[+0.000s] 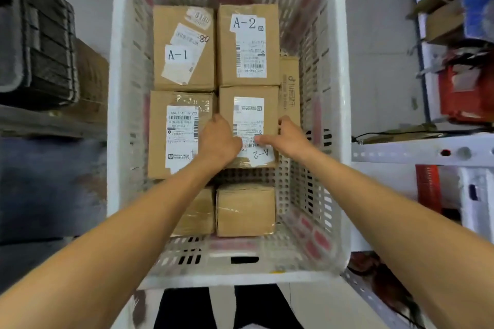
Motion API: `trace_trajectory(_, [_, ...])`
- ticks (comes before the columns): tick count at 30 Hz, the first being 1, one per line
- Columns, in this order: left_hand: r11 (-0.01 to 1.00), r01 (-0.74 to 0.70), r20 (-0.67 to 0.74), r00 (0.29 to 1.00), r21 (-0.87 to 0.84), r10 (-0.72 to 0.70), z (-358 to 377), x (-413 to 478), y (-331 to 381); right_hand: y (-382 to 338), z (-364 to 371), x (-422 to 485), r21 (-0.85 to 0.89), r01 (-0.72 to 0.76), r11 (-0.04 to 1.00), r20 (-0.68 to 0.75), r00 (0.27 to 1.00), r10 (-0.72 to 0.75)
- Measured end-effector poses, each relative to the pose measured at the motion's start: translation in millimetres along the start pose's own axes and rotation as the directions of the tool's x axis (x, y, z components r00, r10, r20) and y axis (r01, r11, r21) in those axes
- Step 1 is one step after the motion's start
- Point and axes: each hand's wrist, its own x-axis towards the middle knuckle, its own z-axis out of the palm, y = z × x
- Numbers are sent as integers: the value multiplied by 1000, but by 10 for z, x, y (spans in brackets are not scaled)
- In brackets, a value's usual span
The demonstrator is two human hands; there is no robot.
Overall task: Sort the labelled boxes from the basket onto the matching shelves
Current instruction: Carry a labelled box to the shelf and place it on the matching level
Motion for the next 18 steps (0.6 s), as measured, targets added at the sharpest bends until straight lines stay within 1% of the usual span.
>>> trace_trajectory(2, [999,1,10,1000,-32,0,48,35,9,57,61,100,42,-5,999,-20,1000,6])
trace_trajectory(4, [991,20,44,999,-132,-15,108,84,-17,93,103,188,97,-17,995,-22,1000,19])
trace_trajectory(7, [962,-1,85,996,-275,25,210,139,-115,136,144,271,205,-56,977,-33,997,64])
trace_trajectory(10, [930,-13,108,993,-366,56,331,116,-232,192,184,282,285,-46,957,-82,994,72])
trace_trajectory(12, [885,-21,101,992,-464,77,393,104,-294,219,195,280,316,-48,948,-104,991,85])
trace_trajectory(15, [758,46,173,981,-651,88,402,136,-331,250,172,292,364,-59,929,-119,987,109])
trace_trajectory(16, [726,68,192,977,-684,89,410,158,-335,266,159,291,391,-60,919,-118,986,114])
trace_trajectory(18, [696,65,182,979,-715,94,425,192,-326,314,161,296,436,-56,898,-114,987,116])
